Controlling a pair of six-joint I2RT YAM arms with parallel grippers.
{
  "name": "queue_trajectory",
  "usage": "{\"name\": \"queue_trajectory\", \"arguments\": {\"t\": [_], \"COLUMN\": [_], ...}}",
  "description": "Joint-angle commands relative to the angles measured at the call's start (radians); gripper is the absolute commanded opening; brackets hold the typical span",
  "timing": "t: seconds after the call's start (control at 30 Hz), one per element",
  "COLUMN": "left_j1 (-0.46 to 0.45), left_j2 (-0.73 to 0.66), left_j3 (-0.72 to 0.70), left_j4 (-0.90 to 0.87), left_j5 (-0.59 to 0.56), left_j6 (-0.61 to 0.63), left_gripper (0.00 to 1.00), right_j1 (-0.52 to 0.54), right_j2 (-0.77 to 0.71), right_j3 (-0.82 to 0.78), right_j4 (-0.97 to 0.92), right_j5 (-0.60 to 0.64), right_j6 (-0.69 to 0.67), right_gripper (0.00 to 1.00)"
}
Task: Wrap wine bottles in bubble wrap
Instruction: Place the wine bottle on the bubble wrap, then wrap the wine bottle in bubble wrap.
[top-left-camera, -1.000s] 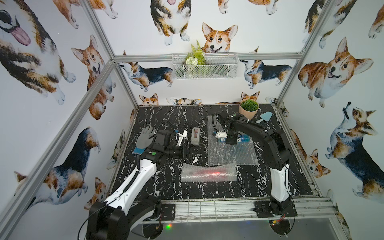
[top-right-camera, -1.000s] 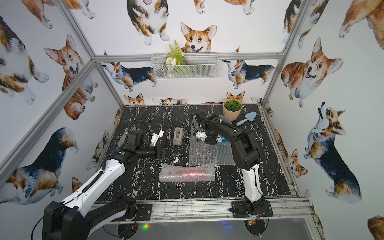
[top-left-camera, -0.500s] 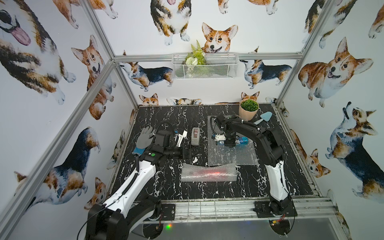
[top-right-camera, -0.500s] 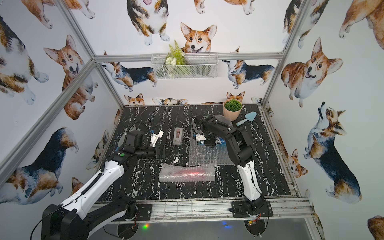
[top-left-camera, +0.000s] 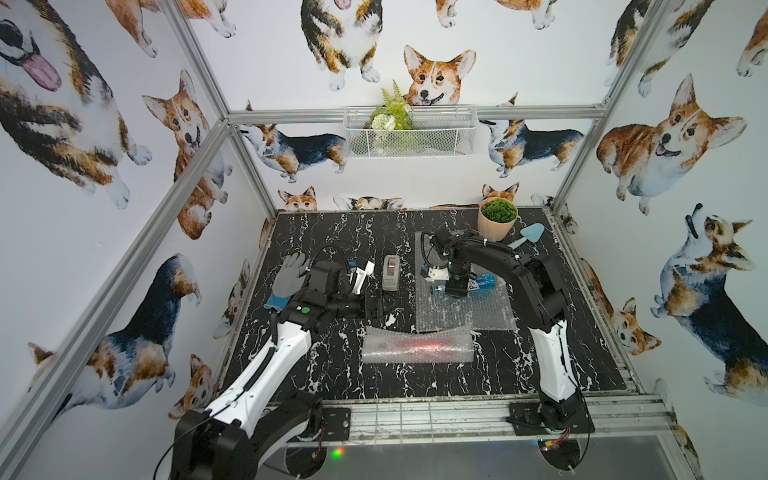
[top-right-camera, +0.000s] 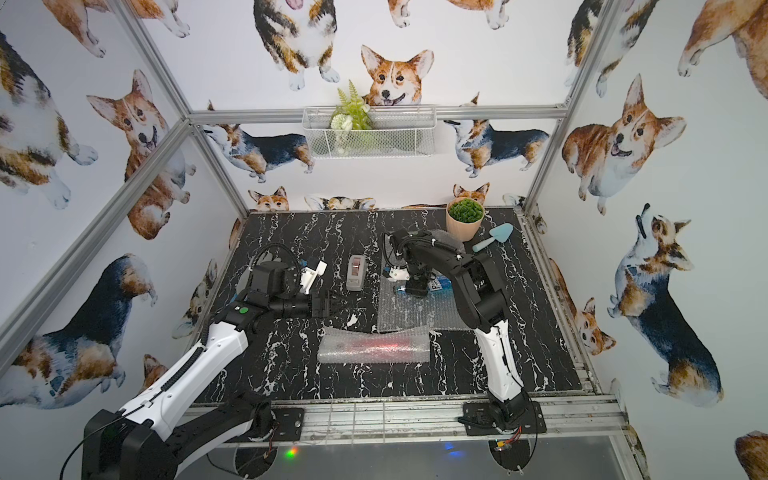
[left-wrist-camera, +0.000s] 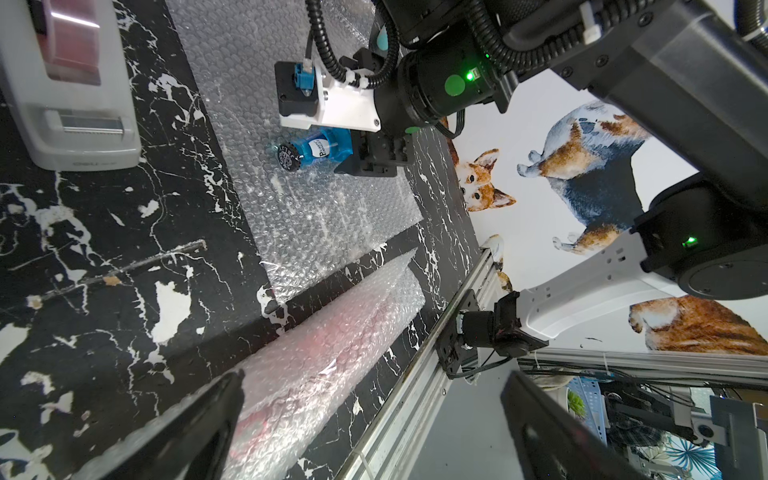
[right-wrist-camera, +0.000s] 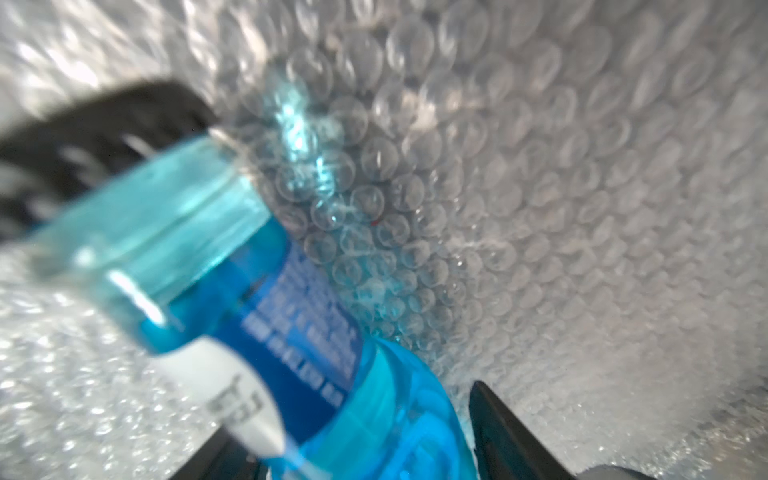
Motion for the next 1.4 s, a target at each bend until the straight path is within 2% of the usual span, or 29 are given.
{"name": "queue_trajectory", "arguments": {"t": [0.0, 0.2, 0.4, 0.53, 0.67, 0.8, 0.87, 1.07, 1.2, 1.37], "left_j1": [0.003, 0.002, 0.001, -0.005, -0.018, -0.038, -0.053, -0.074, -0.076, -0.075], "left_j2": [-0.004, 0.000, 0.013, 0.037, 0.061, 0.093, 0.103, 0.117, 0.114, 0.114], "left_j3": [0.000, 0.002, 0.029, 0.043, 0.057, 0.068, 0.077, 0.075, 0.071, 0.069], "left_j4": [0.001, 0.000, 0.002, 0.026, 0.046, 0.081, 0.098, 0.134, 0.141, 0.132], "left_j5": [0.014, 0.015, 0.017, 0.027, 0.030, 0.035, 0.033, 0.031, 0.031, 0.035], "left_j6": [0.003, 0.003, 0.012, 0.005, 0.002, -0.013, -0.022, -0.044, -0.042, -0.024], "left_gripper": [1.00, 1.00, 1.00, 1.00, 1.00, 1.00, 1.00, 1.00, 1.00, 1.00], "right_j1": [-0.001, -0.004, -0.046, -0.057, -0.044, -0.016, -0.016, -0.017, -0.017, -0.017], "right_j2": [-0.036, -0.199, -0.457, -0.659, -0.783, -0.903, -0.960, -0.929, -0.879, -0.827], "right_j3": [-0.019, -0.127, -0.324, -0.528, -0.674, -0.861, -0.982, -1.037, -1.054, -1.066], "right_j4": [0.022, 0.137, 0.223, 0.276, 0.250, 0.335, 0.431, 0.509, 0.584, 0.607], "right_j5": [-0.047, -0.054, -0.087, -0.134, -0.137, -0.163, -0.133, -0.136, -0.113, -0.127], "right_j6": [0.031, 0.046, 0.070, 0.027, -0.011, -0.070, -0.104, -0.125, -0.144, -0.148], "right_gripper": [0.80, 0.89, 0.91, 0.88, 0.83, 0.79, 0.73, 0.67, 0.59, 0.57]}}
